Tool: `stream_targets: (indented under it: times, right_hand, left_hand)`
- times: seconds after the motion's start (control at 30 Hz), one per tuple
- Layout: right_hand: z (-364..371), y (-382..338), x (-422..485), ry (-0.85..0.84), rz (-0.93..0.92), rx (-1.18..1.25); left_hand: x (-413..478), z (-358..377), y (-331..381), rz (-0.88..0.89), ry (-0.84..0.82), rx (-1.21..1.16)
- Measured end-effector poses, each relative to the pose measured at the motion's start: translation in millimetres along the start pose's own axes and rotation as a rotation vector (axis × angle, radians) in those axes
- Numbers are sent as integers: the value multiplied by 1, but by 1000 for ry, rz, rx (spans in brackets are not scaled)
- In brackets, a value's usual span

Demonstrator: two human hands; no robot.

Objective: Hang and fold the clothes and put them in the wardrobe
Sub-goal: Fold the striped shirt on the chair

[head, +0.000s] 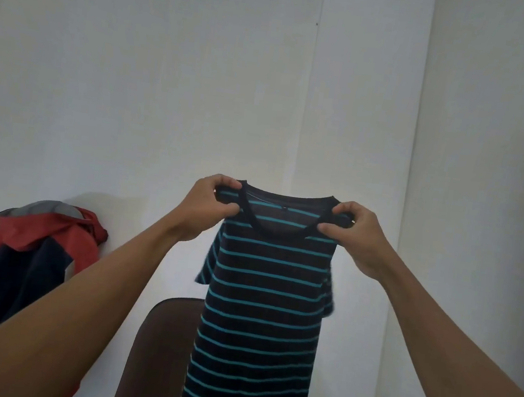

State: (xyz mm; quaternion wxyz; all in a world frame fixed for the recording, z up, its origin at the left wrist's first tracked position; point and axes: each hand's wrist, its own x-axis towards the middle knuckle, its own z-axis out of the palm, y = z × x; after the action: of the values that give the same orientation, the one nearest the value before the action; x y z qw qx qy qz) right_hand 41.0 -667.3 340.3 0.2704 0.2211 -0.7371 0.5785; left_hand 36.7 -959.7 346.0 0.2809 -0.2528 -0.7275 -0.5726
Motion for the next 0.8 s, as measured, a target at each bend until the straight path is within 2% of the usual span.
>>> stream_targets:
  times: [0.13, 0.2, 0.3, 0.47, 0.67, 0.8]
  right_hand:
    - [9, -3, -1, -9, -22, -48]
    - [9, -1, 0, -40, -36, 5]
    - [9, 1, 3, -62, -42, 170]
    - [22, 1, 7, -40, 58, 510]
    - [49, 18, 11, -101, 111, 536]
    - [67, 33, 13, -133, 149, 519]
  left_hand:
    - [2, 6, 1, -27, -48, -86]
    - [3, 7, -1, -45, -67, -156]
    - [4, 7, -9, -52, -77, -272]
    - [0, 7, -16, -59, -39, -457]
    - [-5, -2, -42, -67, -113, -359]
    - [-8, -13, -64, -102, -85, -334]
